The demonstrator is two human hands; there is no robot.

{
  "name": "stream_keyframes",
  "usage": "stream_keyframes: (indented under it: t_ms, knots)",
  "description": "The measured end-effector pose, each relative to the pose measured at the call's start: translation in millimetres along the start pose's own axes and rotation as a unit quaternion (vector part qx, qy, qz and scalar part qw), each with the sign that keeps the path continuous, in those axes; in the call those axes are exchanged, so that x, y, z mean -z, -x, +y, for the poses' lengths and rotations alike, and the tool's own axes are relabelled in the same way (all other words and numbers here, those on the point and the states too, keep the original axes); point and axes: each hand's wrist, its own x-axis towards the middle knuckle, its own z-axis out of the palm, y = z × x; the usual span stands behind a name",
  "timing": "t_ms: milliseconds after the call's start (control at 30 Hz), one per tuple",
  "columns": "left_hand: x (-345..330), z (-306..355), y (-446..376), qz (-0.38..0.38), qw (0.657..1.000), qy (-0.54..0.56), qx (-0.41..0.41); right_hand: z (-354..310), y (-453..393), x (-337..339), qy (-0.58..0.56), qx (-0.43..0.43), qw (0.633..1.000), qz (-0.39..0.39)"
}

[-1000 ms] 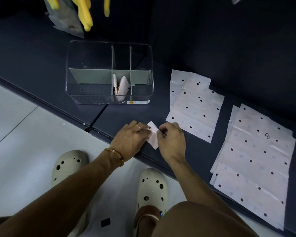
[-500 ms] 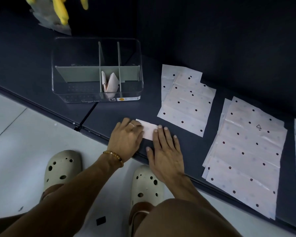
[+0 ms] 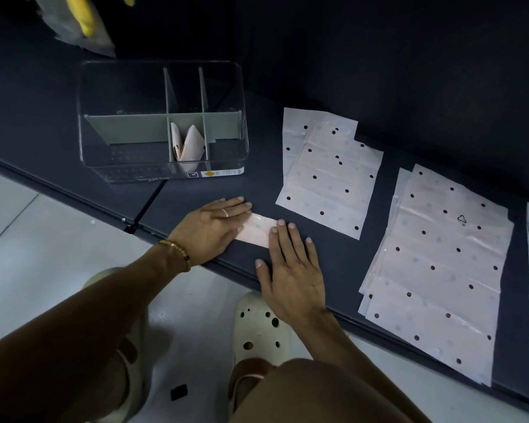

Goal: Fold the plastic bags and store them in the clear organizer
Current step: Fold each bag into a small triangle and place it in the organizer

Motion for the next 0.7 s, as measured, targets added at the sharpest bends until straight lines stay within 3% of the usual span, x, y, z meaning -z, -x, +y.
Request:
stream_keyframes:
  t_ms: [233,333,500,633,700]
  knots:
    - [6,19,-8,0.046,0.993,0.014,0.104,-1,0,0,-0.004,0.003,1.000,-0.001]
    - [11,28,-28,0.014,0.988,0.016,0.151,0,1,2,-0.011,0.008,1.000,-0.009]
    - [24,24,-37,-0.050,0.953,0.212,0.211,-1,-7,17,-0.064,0.003,0.998,0.009]
    - [41,18,-24,-0.025,0.902,0.375,0.215,-8,-38,52,-0.118,0.000,0.989,0.091]
    - [50,12,-19,0.009,0.884,0.414,0.218,-16,-58,71,-0.123,0.048,0.989,0.070]
